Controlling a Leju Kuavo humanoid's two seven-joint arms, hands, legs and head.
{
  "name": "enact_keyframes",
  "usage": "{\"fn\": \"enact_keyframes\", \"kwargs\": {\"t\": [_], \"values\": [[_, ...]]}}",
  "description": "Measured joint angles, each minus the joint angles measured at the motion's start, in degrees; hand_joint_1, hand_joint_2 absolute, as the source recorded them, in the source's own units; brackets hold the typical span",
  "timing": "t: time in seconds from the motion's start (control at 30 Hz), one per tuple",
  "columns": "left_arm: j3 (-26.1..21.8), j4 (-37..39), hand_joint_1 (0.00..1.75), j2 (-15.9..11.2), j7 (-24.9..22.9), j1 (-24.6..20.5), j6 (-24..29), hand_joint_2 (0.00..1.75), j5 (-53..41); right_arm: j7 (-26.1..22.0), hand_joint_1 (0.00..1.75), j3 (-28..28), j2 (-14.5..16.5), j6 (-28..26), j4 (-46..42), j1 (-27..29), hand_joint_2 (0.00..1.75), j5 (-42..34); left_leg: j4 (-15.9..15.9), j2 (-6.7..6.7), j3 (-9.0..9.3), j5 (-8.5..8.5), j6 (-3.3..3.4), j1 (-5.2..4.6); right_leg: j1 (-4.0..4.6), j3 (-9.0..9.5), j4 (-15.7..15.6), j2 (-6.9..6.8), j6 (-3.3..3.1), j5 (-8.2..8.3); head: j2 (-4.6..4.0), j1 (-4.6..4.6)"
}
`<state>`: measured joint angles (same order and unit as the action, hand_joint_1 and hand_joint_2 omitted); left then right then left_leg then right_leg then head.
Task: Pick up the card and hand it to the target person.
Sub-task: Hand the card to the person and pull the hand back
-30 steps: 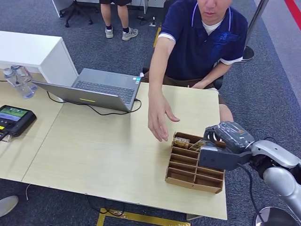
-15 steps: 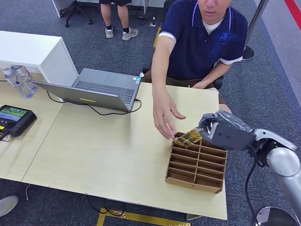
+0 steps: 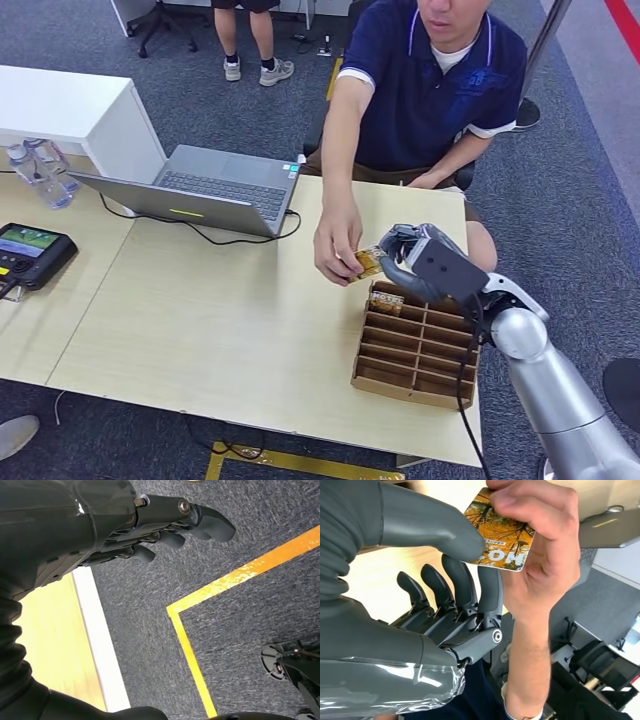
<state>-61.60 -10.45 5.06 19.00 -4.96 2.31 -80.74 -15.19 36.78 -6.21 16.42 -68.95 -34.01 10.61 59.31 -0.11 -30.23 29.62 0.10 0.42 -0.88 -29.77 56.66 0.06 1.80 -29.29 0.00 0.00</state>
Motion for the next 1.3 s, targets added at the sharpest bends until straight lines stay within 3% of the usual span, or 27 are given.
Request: {"fn": "enact_keyframes", "kwargs": {"t": [0.17,0.93,1.07,1.13,1.27,1.3], "values": [[-0.25,0.00,0.00,0.24,-0.08,-0.01,0.85,1.75,0.26,-0.30,1.45,1.41,2.25,-1.43,3.02,-1.85,1.75,0.43,0.02,0.05,-0.03,0.00,-0.01,-0.02,-0.02,-0.04,0.05,0.04,0.00,0.00,0.00,0.00],[-0.21,-0.02,0.00,0.16,-1.39,0.19,1.93,1.75,0.24,-0.62,1.45,2.40,3.45,-1.66,4.82,-2.49,1.75,0.07,0.04,-0.04,-0.06,-0.01,-0.01,-0.01,-0.01,-0.04,0.04,-0.04,-0.01,0.00,0.00,0.00],[-0.25,-0.03,0.00,0.24,-1.54,0.18,2.19,1.75,0.31,-1.22,0.10,2.93,4.06,-1.43,6.41,-3.38,1.75,-0.73,0.05,-0.03,-0.07,0.00,0.00,-0.02,-0.02,-0.05,0.06,-0.02,0.00,0.00,0.00,0.00],[-0.61,-0.08,0.00,0.31,-1.40,0.15,2.59,1.75,0.69,-1.51,0.10,3.13,4.31,-1.41,6.84,-3.68,1.75,-1.09,0.04,-0.03,-0.06,-0.01,0.00,-0.02,-0.02,-0.04,0.05,-0.03,0.00,0.01,0.00,0.00],[-1.25,-0.06,0.00,0.19,-1.43,0.12,3.00,0.00,1.31,-1.57,0.00,3.20,4.30,-1.63,6.55,-3.87,1.75,-1.54,0.03,-0.02,-0.09,-0.04,0.01,-0.01,-0.01,-0.06,0.02,-0.03,-0.02,0.05,0.00,0.00],[-1.26,-0.06,0.00,0.18,-1.45,0.12,3.04,0.00,1.32,-1.55,0.00,3.16,4.23,-1.63,6.47,-3.86,1.75,-1.65,0.03,-0.02,-0.10,-0.05,0.01,0.00,0.00,-0.07,0.02,-0.03,-0.03,0.06,0.00,0.00]]}}
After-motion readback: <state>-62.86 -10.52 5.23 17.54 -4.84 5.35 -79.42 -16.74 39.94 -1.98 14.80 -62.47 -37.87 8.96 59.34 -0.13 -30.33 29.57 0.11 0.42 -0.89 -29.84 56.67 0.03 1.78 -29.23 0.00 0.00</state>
